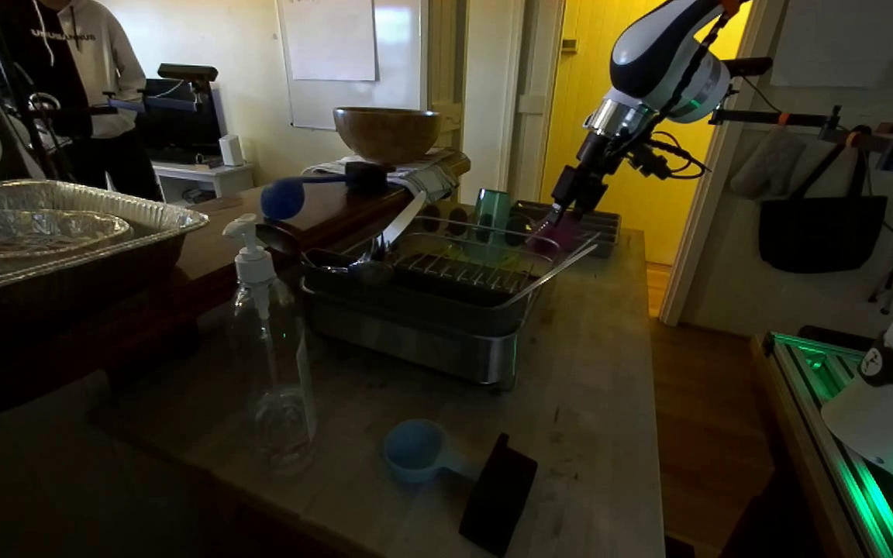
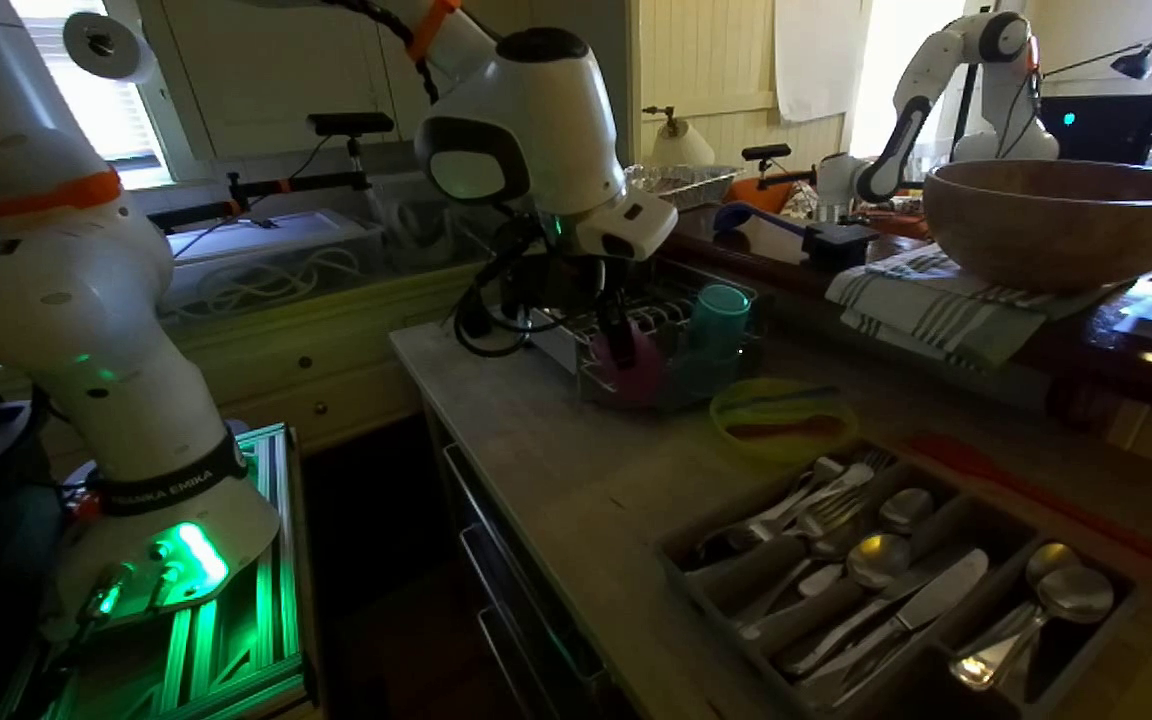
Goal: Move the purple cup to the right.
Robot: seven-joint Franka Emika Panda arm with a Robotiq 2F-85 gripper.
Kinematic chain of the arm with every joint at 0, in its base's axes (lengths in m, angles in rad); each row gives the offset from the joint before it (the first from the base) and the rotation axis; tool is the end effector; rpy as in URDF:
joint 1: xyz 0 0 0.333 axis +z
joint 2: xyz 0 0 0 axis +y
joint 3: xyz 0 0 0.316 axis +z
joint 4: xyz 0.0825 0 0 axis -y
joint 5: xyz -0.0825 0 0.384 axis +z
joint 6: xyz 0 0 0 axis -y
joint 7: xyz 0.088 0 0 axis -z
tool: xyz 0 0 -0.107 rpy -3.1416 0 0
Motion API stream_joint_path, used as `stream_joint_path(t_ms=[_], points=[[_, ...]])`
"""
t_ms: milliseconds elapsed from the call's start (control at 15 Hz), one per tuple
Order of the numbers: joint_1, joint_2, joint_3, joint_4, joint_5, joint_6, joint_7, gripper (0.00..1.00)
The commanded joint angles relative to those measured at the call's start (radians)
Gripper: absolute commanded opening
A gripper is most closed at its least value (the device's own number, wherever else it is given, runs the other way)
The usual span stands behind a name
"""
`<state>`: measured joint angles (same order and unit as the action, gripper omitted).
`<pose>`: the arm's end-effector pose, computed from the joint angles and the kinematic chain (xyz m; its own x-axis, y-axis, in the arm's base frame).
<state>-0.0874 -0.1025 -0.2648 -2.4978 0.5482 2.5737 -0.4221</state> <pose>0.4429 -0.1714 0.3366 0.8937 -0.3880 0.2254 -0.3118 -0.8982 -0.3100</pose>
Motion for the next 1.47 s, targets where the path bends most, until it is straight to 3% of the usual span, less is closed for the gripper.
stream_joint_path(t_ms=[0, 467, 800, 1000, 1400], points=[[-0.008, 0.033, 0.023, 0.029, 0.038, 0.047, 0.017, 1.0], [-0.002, -0.013, 0.023, 0.039, -0.001, 0.098, 0.057, 1.0], [-0.03, -0.07, 0.048, 0.037, -0.138, 0.079, 0.147, 1.0], [-0.05, -0.106, 0.057, 0.037, -0.285, 0.051, 0.212, 1.0], [-0.038, -0.174, 0.045, 0.046, -0.321, -0.058, 0.193, 1.0]])
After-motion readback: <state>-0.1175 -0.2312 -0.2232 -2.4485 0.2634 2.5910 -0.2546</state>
